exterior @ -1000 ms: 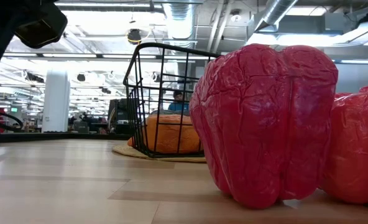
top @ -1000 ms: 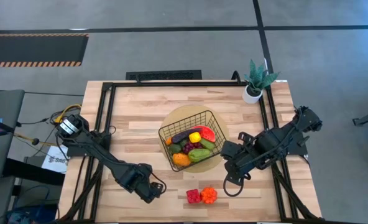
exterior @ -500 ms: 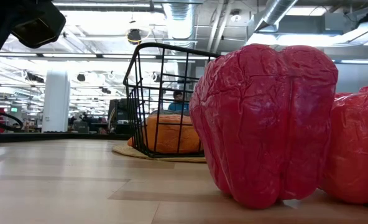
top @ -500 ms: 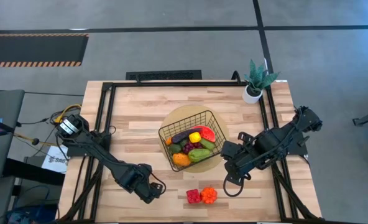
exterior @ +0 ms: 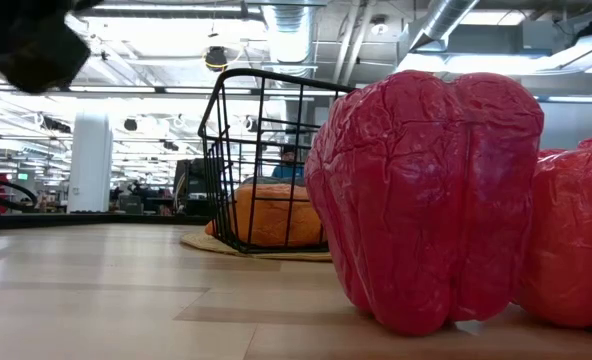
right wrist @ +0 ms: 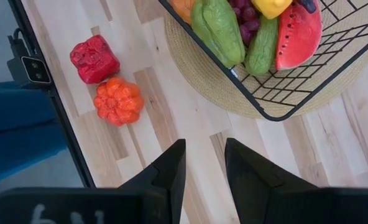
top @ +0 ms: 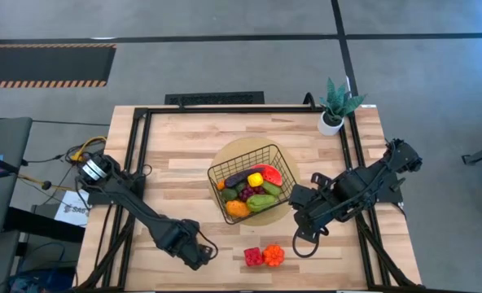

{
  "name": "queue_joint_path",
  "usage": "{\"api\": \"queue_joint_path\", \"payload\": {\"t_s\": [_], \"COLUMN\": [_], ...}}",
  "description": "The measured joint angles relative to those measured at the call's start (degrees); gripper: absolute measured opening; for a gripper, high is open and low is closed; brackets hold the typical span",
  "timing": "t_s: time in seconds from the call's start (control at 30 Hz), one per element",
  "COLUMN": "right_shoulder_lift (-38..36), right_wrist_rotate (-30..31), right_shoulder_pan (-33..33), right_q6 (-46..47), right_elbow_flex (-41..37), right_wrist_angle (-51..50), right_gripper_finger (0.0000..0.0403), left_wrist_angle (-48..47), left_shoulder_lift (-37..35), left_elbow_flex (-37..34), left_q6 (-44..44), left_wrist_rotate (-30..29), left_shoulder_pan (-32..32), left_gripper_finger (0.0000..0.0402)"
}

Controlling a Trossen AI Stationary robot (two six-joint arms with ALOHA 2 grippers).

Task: Build produce basket
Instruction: Put the yellow lemon into the wire basket

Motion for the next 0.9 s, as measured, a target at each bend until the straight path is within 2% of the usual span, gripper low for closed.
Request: {"api": "queue_joint_path", "payload": {"t_s": [0.27,0.53,0.9], "right_shoulder_lift": [0.0,0.0,0.0], "right_wrist_rotate": [-1.1,-1.7,-2.7], "right_shoulder_pan": [-0.1,-0.1,-0.1], "right_q6": [0.0,0.1,0.1], "right_elbow_flex": [0.0,0.0,0.0], "right_wrist_angle": [1.5,2.8,4.9], "right_gripper_finger": [0.0131,0.0131,0.0131], "left_wrist_angle": [7.8,4.1,3.8], "left_shoulder_lift": [5.7,5.3,5.3], "left_elbow_flex": [0.1,0.3,0.5], "left_q6": [1.4,3.1,4.5], "left_wrist_rotate": [0.9,-1.4,-4.3], "left_shoulder_pan": [0.7,1.8,2.1], "left_gripper_finger": [0.0281,0.0281,0.0281]}}
